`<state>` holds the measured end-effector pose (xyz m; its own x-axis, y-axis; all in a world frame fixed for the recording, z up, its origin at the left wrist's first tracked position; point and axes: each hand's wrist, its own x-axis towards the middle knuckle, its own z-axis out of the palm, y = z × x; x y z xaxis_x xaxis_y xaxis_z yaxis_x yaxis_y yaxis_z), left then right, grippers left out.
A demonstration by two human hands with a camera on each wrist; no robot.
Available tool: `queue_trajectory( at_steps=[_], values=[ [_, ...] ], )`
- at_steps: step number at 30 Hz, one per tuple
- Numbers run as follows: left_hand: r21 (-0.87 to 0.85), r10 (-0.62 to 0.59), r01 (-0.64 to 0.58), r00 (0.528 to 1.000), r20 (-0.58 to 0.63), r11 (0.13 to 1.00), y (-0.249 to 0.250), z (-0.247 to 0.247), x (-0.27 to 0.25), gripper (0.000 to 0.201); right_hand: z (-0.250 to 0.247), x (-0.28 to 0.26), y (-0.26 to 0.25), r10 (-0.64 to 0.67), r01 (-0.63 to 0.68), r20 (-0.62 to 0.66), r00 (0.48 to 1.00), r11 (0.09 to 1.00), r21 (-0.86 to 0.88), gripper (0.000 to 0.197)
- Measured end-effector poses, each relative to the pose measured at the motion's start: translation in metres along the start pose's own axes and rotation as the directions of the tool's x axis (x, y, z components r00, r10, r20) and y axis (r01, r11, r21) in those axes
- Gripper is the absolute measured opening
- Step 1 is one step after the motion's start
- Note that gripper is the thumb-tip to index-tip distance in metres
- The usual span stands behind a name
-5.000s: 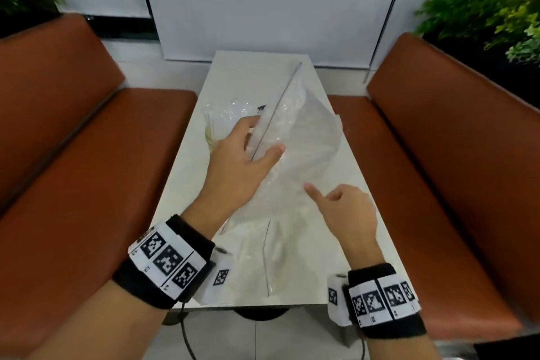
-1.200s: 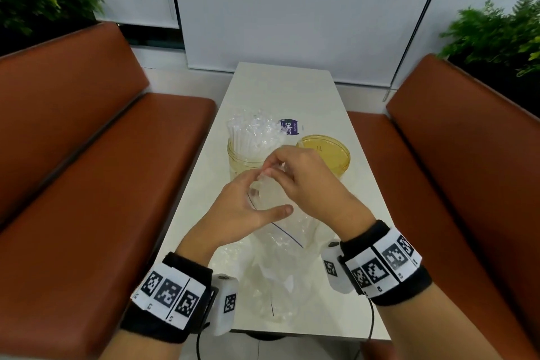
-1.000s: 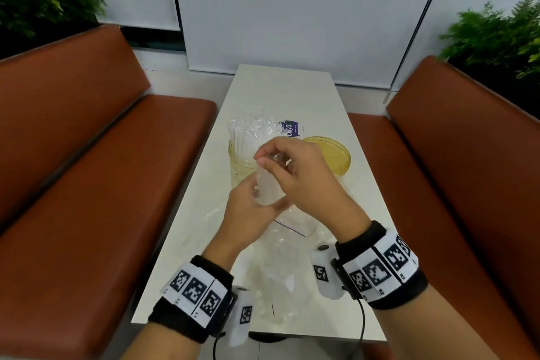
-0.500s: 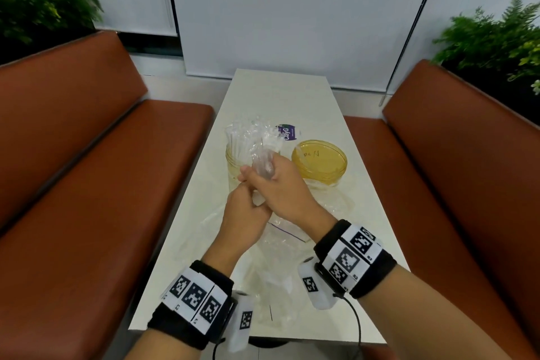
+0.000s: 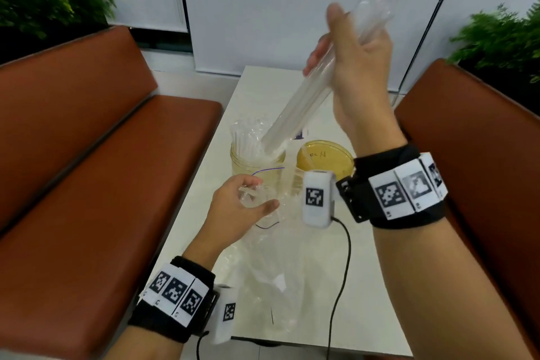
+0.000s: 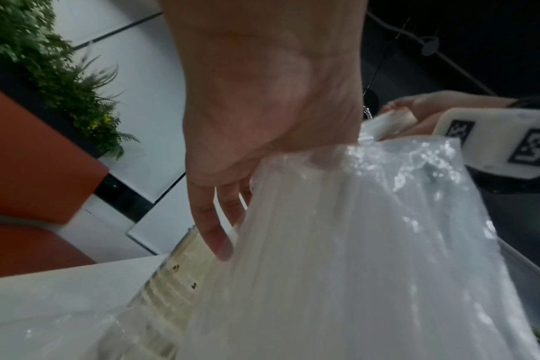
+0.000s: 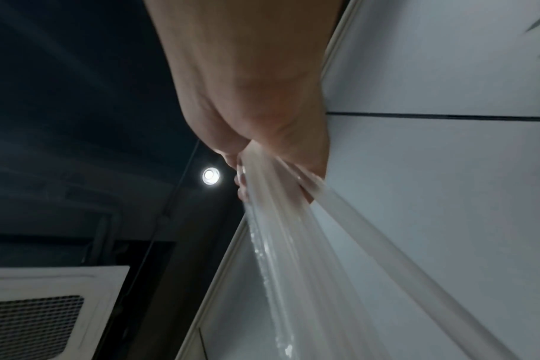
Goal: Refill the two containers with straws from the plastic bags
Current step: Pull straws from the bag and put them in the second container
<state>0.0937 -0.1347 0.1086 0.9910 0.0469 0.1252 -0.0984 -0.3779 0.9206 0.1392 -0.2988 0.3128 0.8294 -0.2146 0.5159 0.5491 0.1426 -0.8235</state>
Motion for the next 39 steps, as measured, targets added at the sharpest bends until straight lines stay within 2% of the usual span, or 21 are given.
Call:
queue_trajectory(
  at_steps=[2, 6, 8, 11, 15, 18, 20, 21, 23, 25, 27, 29, 31, 32, 34, 35, 36, 38, 39],
  values=[
    [0.005, 0.001, -0.001, 1.000, -0.011, 1.000, -0.004, -0.003, 0.003, 0.049, -0.014, 0.013, 0.001, -0.031, 0.033, -0.056, 0.998, 0.999, 0.030, 0.019],
    [0.003, -0.027, 0.027, 1.000, -0.008, 1.000, -0.011, -0.016, 0.004, 0.046, -0.046, 0.035, 0.026, -0.100, 0.092, -0.142, 0.985, 0.994, -0.063, 0.024],
    [0.000, -0.031, 0.031, 0.999, -0.018, 1.000, -0.011, -0.022, 0.002, 0.044, -0.061, 0.044, 0.052, -0.089, 0.065, -0.164, 0.982, 0.987, -0.144, 0.026],
    [0.002, -0.036, 0.036, 0.999, -0.021, 0.999, -0.011, -0.028, 0.001, 0.042, -0.076, 0.048, 0.104, 0.003, -0.037, -0.124, 0.992, 0.960, -0.276, 0.017],
    [-0.023, -0.046, 0.045, 0.998, -0.037, 0.999, -0.011, -0.030, -0.002, 0.039, -0.092, 0.036, 0.173, 0.170, -0.167, -0.039, 0.985, 0.855, -0.491, 0.045],
    [-0.009, -0.021, 0.020, 0.999, -0.043, 1.000, -0.008, -0.028, -0.004, 0.037, -0.104, 0.026, 0.207, 0.282, -0.261, -0.079, 0.956, 0.700, -0.665, 0.060],
    [0.005, -0.007, 0.007, 0.999, -0.033, 1.000, -0.004, -0.027, -0.006, 0.036, -0.108, 0.021, 0.212, 0.359, -0.347, -0.137, 0.923, 0.624, -0.700, 0.058],
    [0.003, -0.005, 0.005, 1.000, -0.027, 1.000, -0.002, -0.027, -0.007, 0.036, -0.109, 0.018, 0.211, 0.366, -0.370, -0.160, 0.917, 0.628, -0.684, 0.065],
    [-0.012, -0.004, 0.004, 1.000, -0.018, 1.000, 0.001, -0.026, -0.009, 0.034, -0.112, 0.015, 0.206, 0.322, -0.356, -0.172, 0.931, 0.694, -0.626, 0.093],
    [-0.025, -0.013, 0.013, 1.000, -0.004, 1.000, 0.004, -0.025, -0.009, 0.031, -0.113, 0.010, 0.197, 0.274, -0.314, -0.160, 0.948, 0.733, -0.603, 0.104],
    [-0.036, -0.032, 0.033, 0.999, 0.023, 0.999, 0.006, -0.024, -0.009, 0.026, -0.110, 0.008, 0.183, 0.213, -0.262, -0.156, 0.965, 0.705, -0.659, 0.092],
    [-0.070, -0.040, 0.044, 0.998, 0.055, 0.997, 0.009, -0.023, -0.009, 0.030, -0.104, 0.006, 0.160, 0.085, -0.138, -0.110, 0.990, 0.682, -0.718, 0.058],
    [-0.087, -0.037, 0.043, 0.997, 0.069, 0.995, 0.011, -0.022, -0.009, 0.039, -0.092, -0.002, 0.131, -0.034, 0.040, 0.022, 0.999, 0.737, -0.674, 0.024],
    [-0.090, -0.033, 0.040, 0.997, 0.071, 0.995, 0.012, -0.021, -0.009, 0.042, -0.083, -0.009, 0.117, -0.051, 0.110, 0.111, 0.993, 0.772, -0.627, 0.012],
    [-0.092, -0.032, 0.039, 0.997, 0.076, 0.995, 0.011, -0.020, -0.009, 0.048, -0.064, -0.029, 0.090, 0.010, 0.169, 0.300, 0.954, 0.808, -0.564, 0.009],
    [-0.091, -0.032, 0.039, 0.996, 0.080, 0.995, 0.011, -0.020, -0.008, 0.051, -0.056, -0.041, 0.079, 0.081, 0.179, 0.399, 0.914, 0.800, -0.573, 0.014],
    [-0.092, -0.033, 0.040, 0.996, 0.082, 0.995, 0.010, -0.019, -0.008, 0.052, -0.050, -0.053, 0.072, 0.173, 0.214, 0.500, 0.849, 0.752, -0.624, 0.020],
    [-0.105, -0.032, 0.040, 0.996, 0.078, 0.994, 0.009, -0.018, -0.006, 0.053, -0.044, -0.074, 0.069, 0.419, 0.394, 0.630, 0.654, 0.521, -0.757, 0.039],
    [-0.114, -0.033, 0.042, 0.996, 0.078, 0.993, 0.009, -0.017, -0.006, 0.053, -0.043, -0.083, 0.072, 0.547, 0.492, 0.618, 0.565, 0.378, -0.785, 0.053]
  ],
)
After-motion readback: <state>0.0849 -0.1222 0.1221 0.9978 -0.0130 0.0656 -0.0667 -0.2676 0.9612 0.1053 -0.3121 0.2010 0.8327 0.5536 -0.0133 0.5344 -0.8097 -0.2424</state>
